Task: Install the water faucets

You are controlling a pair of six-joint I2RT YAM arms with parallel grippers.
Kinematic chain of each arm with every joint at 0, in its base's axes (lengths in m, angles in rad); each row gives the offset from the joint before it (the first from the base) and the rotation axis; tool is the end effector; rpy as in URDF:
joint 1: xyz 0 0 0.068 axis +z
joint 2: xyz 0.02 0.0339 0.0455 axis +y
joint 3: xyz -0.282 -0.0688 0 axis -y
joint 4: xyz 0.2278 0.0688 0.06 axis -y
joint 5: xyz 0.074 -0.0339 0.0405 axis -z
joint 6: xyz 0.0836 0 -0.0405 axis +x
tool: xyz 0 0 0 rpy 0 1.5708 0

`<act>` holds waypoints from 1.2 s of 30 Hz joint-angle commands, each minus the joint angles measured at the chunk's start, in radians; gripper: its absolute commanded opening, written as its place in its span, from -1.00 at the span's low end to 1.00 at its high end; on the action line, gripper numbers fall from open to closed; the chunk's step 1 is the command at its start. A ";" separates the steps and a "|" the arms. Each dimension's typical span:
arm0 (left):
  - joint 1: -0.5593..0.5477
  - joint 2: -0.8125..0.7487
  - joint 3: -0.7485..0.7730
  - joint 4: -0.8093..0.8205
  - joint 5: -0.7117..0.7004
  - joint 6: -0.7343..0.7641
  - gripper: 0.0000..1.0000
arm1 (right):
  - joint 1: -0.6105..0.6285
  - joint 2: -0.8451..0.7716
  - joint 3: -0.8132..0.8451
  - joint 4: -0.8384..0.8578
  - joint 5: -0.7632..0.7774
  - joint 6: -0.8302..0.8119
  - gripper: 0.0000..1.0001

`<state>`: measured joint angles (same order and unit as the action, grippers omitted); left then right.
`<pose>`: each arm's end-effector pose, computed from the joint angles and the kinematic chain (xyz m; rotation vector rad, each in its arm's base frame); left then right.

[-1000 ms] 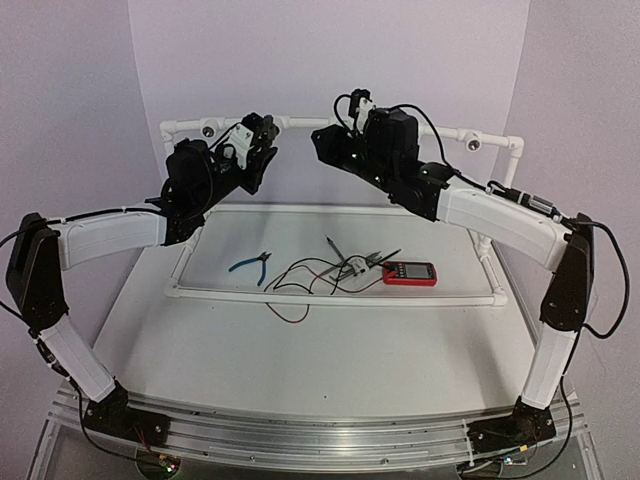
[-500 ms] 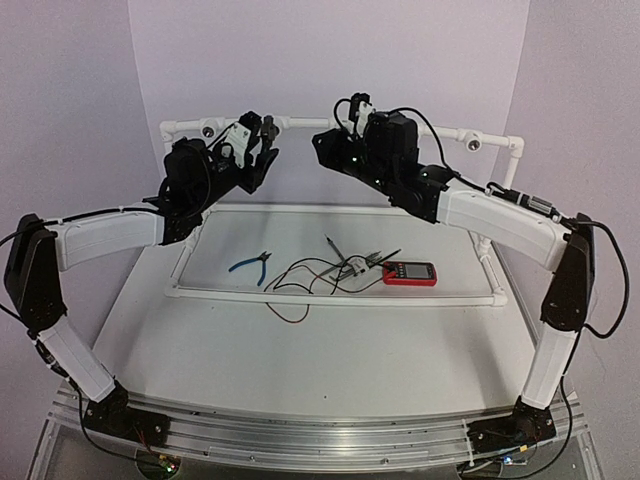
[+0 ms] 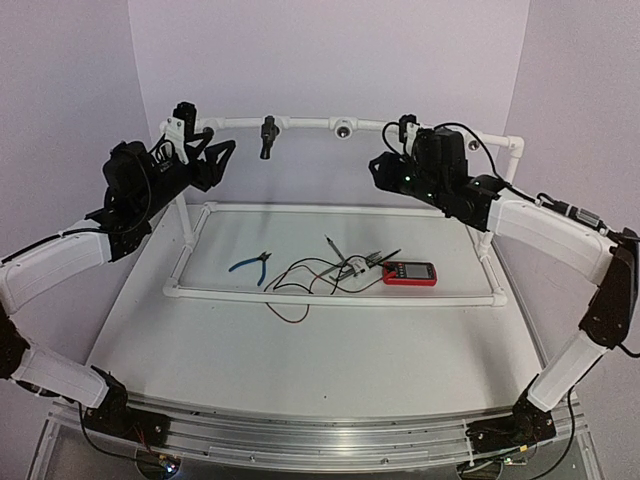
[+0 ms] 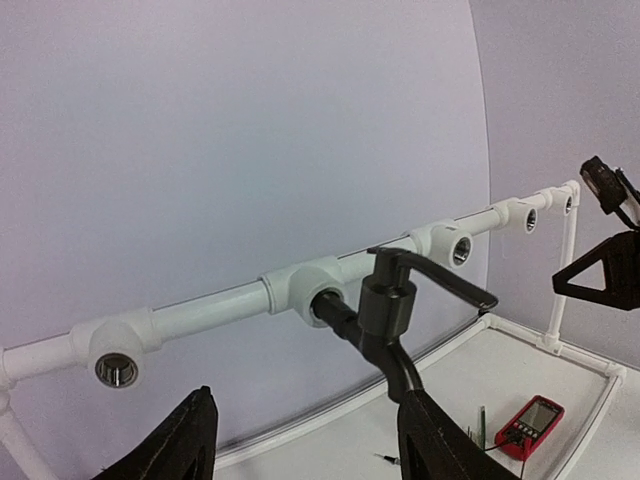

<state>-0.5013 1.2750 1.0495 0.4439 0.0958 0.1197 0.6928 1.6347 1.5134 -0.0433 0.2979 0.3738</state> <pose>0.2827 -0.1640 0.4249 0.4934 1.2714 -0.3858 0.3413 0.2514 0.4017 -0.0580 1.7561 0.5258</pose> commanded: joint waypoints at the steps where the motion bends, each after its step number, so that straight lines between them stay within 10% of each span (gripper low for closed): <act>1: 0.028 -0.002 -0.037 -0.027 0.028 -0.064 0.21 | -0.036 -0.076 -0.081 -0.059 0.044 0.012 -0.40; 18: 0.173 0.031 -0.245 0.027 0.005 -0.235 0.18 | -0.164 -0.224 -0.344 -0.120 0.037 -0.076 -0.13; 36: 0.404 -0.060 -0.493 -0.130 0.120 -0.229 0.99 | -0.485 -0.581 -1.030 0.192 0.123 0.014 0.23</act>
<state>-0.1064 1.2645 0.5344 0.4042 0.2118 -0.0953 0.2218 1.0821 0.5068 0.0185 0.3898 0.3641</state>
